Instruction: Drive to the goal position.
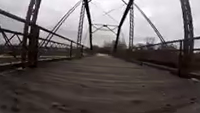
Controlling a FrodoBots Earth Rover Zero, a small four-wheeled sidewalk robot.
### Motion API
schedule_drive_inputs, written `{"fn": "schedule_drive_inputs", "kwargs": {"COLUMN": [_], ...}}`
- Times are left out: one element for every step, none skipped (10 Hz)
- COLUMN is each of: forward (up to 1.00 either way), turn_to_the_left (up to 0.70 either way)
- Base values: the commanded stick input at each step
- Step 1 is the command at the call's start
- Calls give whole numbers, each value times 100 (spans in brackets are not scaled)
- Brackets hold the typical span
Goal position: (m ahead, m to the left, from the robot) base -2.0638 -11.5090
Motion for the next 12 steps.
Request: {"fn": "schedule_drive_inputs", "kwargs": {"forward": [70, 70, 70, 70, 70, 70, 70, 70, 70, 70, 70, 70], "turn_to_the_left": [0, 0, 0, 0, 0, 0, 0, 0, 0, 0, 0, 0]}}
